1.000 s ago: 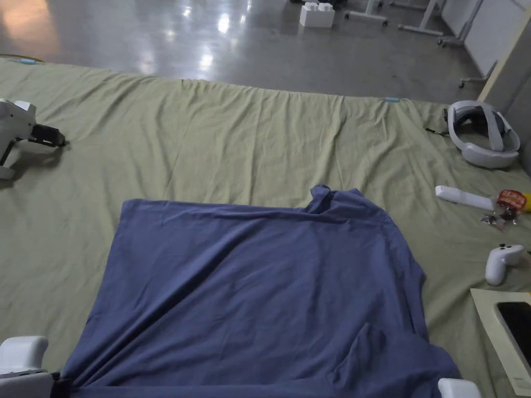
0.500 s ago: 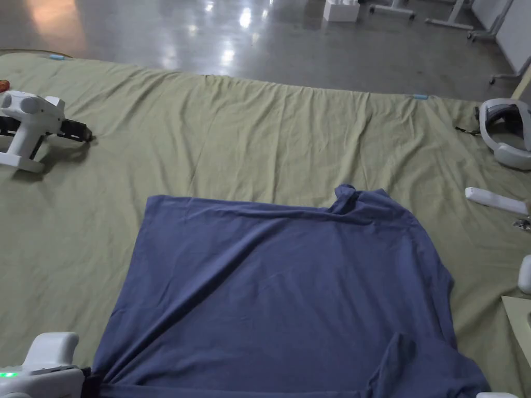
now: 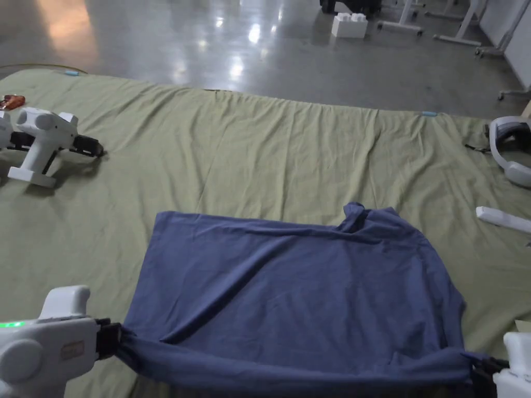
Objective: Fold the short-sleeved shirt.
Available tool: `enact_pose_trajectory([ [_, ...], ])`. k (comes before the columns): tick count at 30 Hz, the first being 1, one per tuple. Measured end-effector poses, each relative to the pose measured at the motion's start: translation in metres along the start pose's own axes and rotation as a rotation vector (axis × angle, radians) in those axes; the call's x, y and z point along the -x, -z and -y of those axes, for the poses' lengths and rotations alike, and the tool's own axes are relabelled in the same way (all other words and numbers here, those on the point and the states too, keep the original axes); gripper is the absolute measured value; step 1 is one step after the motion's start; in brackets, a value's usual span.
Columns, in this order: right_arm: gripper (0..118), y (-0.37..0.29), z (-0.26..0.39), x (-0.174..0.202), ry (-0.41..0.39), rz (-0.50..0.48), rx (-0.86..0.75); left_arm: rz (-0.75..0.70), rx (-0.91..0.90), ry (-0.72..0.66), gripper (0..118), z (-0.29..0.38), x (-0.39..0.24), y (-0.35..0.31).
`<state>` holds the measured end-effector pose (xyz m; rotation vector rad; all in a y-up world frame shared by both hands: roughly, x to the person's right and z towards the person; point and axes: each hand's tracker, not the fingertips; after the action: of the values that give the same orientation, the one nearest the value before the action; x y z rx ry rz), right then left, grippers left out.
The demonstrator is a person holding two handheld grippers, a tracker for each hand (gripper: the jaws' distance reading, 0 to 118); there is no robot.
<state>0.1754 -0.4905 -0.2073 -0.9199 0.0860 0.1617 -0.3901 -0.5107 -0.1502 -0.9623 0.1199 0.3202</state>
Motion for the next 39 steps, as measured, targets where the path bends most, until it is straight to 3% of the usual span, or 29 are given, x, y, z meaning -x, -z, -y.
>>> enact_pose_trajectory([
  [10,10,0.079,-0.072,-0.008,0.036,-0.016,0.001,0.005,0.036,-0.054,9,-0.078,-0.001,0.059],
  [19,12,0.137,-0.078,-0.001,0.021,0.003,0.063,-0.018,0.113,-0.056,9,-0.096,-0.007,0.103],
  [22,29,0.130,-0.075,0.002,0.023,0.028,0.034,-0.028,0.109,-0.053,9,-0.098,-0.010,0.103],
  [23,36,0.125,-0.074,0.001,0.040,0.027,0.001,-0.034,0.104,-0.050,13,-0.099,-0.010,0.100],
  [25,58,0.113,-0.072,-0.001,0.085,-0.003,-0.047,-0.059,0.088,-0.034,42,-0.099,-0.013,0.095],
  [27,62,0.097,-0.071,-0.001,0.123,-0.014,-0.115,-0.058,0.065,-0.023,61,-0.098,-0.015,0.086],
  [33,63,0.041,-0.075,0.017,0.151,0.009,-0.343,0.017,-0.130,0.041,63,-0.086,-0.037,0.045],
  [39,63,-0.017,-0.073,0.066,0.134,0.046,-0.629,0.020,-0.428,0.157,63,-0.060,-0.081,-0.006],
])
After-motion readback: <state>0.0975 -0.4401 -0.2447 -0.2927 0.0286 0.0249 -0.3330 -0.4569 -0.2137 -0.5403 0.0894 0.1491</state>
